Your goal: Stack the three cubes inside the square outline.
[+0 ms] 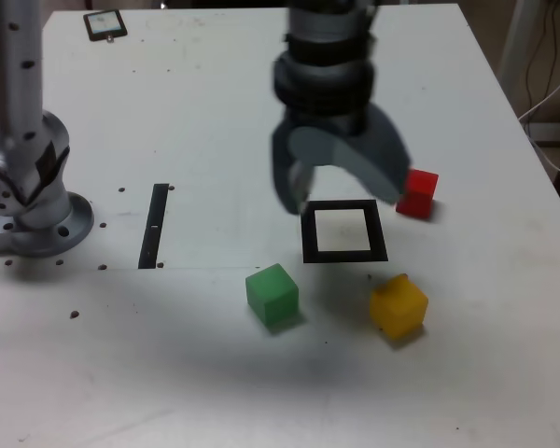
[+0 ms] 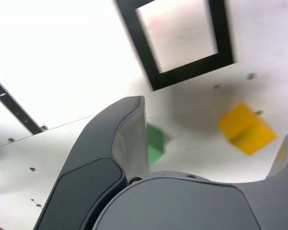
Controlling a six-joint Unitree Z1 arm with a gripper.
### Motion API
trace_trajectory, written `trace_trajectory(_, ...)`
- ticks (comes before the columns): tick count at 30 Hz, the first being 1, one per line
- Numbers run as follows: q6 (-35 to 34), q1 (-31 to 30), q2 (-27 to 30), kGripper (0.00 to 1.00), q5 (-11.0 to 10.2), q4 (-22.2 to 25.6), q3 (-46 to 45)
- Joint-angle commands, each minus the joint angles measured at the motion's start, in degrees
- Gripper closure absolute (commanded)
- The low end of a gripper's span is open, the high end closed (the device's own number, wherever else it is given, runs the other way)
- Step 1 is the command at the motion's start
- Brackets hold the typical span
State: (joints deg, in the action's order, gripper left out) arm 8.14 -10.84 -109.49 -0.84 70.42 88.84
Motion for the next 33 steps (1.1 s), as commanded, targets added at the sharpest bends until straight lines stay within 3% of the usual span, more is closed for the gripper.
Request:
trace_trajectory(1,1.4,1.2,-2.6,0.02,-0.4,1.7,6.4)
trace_trajectory(9,8.6,7.8,-12.0,0.0,-1.2,6.7,18.4)
trace_trajectory(21,11.7,10.2,-17.0,0.03,-6.0,9.2,21.5)
trace_trajectory(27,12.9,10.2,-19.6,0.11,-8.0,8.5,22.0)
trace_trajectory(33,13.9,10.2,-22.7,0.2,-8.2,8.1,23.4)
